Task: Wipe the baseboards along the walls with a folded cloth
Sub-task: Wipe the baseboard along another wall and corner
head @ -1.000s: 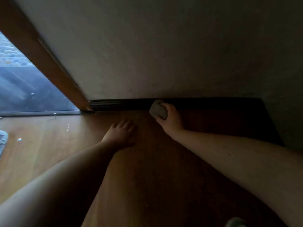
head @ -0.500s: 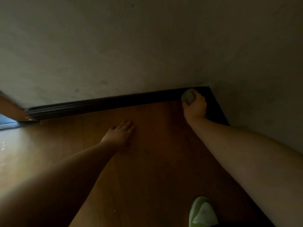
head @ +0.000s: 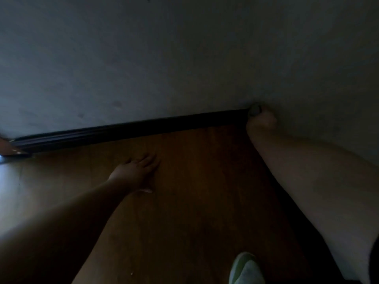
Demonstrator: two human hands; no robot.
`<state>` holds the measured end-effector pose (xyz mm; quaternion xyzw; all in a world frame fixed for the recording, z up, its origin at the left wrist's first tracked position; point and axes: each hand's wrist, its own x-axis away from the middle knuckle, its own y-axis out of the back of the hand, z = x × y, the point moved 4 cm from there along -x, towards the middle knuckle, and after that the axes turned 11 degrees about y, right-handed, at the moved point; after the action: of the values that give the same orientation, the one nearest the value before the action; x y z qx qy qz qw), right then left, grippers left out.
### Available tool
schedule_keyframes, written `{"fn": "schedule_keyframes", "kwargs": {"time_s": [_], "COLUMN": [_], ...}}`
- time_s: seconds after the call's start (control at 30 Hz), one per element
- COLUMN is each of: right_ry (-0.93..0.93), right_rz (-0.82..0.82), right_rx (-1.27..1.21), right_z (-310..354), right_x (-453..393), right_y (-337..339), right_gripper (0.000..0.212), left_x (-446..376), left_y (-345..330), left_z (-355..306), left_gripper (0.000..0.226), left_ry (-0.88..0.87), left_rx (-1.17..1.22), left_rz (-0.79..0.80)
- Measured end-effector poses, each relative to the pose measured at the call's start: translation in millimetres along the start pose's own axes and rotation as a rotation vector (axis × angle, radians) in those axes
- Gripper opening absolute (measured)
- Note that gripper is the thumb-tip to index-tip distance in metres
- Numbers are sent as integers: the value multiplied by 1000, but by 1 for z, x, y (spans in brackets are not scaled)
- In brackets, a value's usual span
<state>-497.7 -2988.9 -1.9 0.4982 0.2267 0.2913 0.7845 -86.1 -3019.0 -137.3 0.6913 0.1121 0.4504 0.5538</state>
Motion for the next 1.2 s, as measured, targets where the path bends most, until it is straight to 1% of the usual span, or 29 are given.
{"fn": "schedule_keyframes", "kwargs": {"time_s": [0.1,0.23,0.33,0.4,0.43,0.57,0.67,0.73,0.77,0.8,0.87,0.93,1.0,1.03,1.13,1.2], "right_ry": [20,-58,-25,11,36,152,365,484,515,527,473,313,163,119,7,-54], "right_rz": [-42,-47,-95,-60,-37,44,114,212,221,177,32,-21,-8,11,24,27], "right_rx": [-14,-127,-137,-169,-175,-199,-259,-313,-332,-340,-324,-262,-181,-163,-201,-238], "right_z": [6,16,38,58,69,105,113,110,108,105,98,93,93,96,116,132], "right_x": [0,6,26,49,61,98,112,115,116,114,107,100,97,97,105,119], "right_y": [-5,-10,-21,-36,-44,-69,-73,-72,-69,-65,-58,-55,-58,-62,-73,-81], "right_gripper": [38,38,23,18,17,29,28,38,39,37,31,41,51,53,53,53], "left_x": [-1,-2,-2,-2,-1,1,3,4,5,7,13,22,35,41,58,69], "left_y": [-4,-5,-5,-5,-4,1,6,11,12,13,11,7,0,-4,-12,-16], "left_z": [-1,-1,-1,-1,-1,-2,-3,-3,-4,-4,-4,0,6,9,23,35], "left_gripper": [111,112,110,108,108,108,108,108,108,109,109,109,108,105,99,101], "left_ry": [1,9,-3,-10,-11,-8,4,14,19,27,54,95,134,148,209,261], "left_rx": [2,38,32,22,22,11,17,35,43,53,81,122,164,172,194,226], "left_rz": [-4,9,4,4,7,7,22,26,27,27,6,-27,-44,-52,-72,-64]}}
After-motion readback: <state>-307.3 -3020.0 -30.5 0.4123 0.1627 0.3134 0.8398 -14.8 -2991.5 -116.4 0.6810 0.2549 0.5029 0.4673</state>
